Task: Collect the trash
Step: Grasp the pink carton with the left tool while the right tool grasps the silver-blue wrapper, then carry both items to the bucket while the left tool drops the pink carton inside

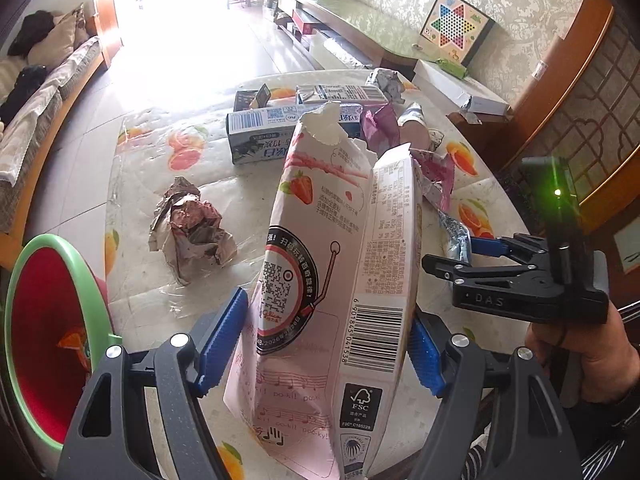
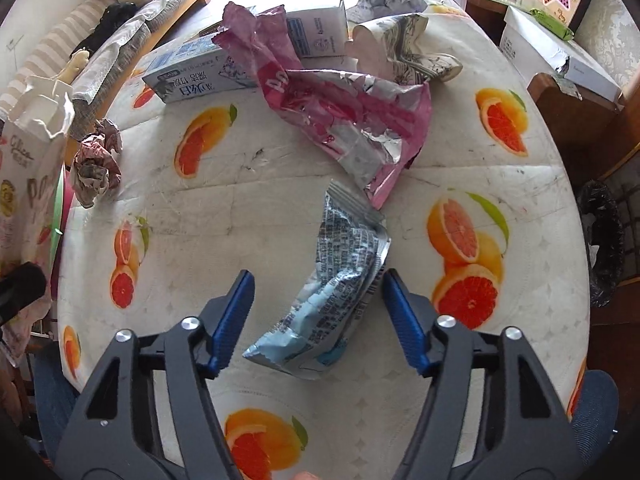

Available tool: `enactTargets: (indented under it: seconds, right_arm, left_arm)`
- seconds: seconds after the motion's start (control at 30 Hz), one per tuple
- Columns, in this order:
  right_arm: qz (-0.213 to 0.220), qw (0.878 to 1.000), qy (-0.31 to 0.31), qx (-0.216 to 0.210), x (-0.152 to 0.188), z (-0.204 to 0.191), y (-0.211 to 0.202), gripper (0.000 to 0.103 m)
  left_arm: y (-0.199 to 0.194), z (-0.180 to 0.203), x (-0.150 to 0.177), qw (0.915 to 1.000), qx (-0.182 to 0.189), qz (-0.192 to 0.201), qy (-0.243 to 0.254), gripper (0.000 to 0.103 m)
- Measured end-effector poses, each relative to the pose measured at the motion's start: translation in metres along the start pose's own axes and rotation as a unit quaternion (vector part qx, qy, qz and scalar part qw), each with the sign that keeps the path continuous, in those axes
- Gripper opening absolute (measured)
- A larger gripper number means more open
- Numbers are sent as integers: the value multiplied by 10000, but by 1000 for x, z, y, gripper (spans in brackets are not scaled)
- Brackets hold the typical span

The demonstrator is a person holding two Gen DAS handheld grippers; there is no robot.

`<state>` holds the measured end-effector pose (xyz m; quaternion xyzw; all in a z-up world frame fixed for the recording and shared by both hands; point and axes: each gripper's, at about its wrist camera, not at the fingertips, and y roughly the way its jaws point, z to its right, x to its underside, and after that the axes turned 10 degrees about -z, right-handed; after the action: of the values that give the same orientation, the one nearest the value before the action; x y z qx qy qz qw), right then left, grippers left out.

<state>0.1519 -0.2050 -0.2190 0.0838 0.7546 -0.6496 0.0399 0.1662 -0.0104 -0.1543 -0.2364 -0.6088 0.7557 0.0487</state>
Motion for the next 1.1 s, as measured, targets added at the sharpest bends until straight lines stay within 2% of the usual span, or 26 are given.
enactTargets:
  seconds: [0.07, 0.1, 0.23, 0.87, 1.1]
  right_arm:
    - [19, 10000, -58, 67, 0, -3, -1, 38]
    - [3, 9999, -89, 64, 0, -3, -1, 33]
    - [-45, 9997, -240, 8, 3, -1, -4, 24]
    - [729, 9953, -630, -131, 38, -14, -92, 21]
    - [1019, 9905, -887, -258, 37, -37, -119, 21]
  left_arm:
    - [-6, -2, 5, 10000, 24, 61, -33, 71]
    - [-8, -2, 7, 10000, 7, 88, -26, 71]
    - [-12, 0, 11, 9999, 5, 146, -66, 71]
    - [-60, 5, 46, 9959, -11, 755, -493, 71]
    - [-88, -6, 53, 9904, -109, 1102, -822, 71]
